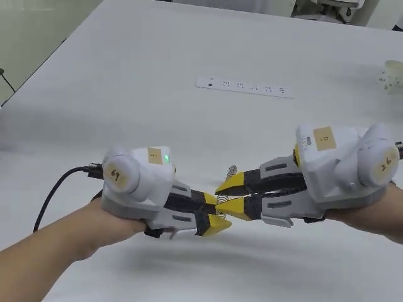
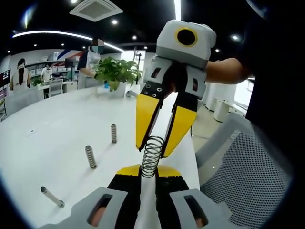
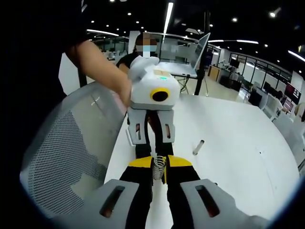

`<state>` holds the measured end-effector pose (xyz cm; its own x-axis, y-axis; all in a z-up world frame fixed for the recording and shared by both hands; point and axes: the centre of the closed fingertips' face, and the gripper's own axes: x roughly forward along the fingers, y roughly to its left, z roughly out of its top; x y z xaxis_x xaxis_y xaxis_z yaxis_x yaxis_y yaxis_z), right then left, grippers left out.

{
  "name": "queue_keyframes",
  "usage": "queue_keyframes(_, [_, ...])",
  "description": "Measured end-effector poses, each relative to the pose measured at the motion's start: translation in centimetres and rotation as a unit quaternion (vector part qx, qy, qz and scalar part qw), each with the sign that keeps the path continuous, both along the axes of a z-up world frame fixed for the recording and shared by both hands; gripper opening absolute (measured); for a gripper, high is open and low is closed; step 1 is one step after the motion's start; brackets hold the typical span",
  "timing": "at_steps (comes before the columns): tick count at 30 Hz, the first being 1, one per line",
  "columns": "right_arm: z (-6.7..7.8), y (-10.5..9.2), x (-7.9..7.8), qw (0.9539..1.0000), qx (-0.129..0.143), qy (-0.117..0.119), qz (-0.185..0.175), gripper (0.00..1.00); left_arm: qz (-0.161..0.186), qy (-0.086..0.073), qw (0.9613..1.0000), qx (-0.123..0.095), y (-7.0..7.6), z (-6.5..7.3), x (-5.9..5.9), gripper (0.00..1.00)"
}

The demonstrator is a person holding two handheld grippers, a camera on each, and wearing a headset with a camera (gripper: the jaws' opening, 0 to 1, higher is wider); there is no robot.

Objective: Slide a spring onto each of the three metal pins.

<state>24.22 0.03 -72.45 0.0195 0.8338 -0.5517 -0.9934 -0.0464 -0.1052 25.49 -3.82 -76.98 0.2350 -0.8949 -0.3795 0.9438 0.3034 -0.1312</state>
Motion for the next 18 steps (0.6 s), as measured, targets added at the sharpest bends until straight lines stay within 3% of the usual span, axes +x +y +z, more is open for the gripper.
queue_keyframes(18, [-0.07, -0.23, -0.11, 0.9999, -0.013, -0.008, 0.000, 0.07, 0.016, 0.024, 0.9996, -0.001, 0.48, -0.22, -0.26, 0.08])
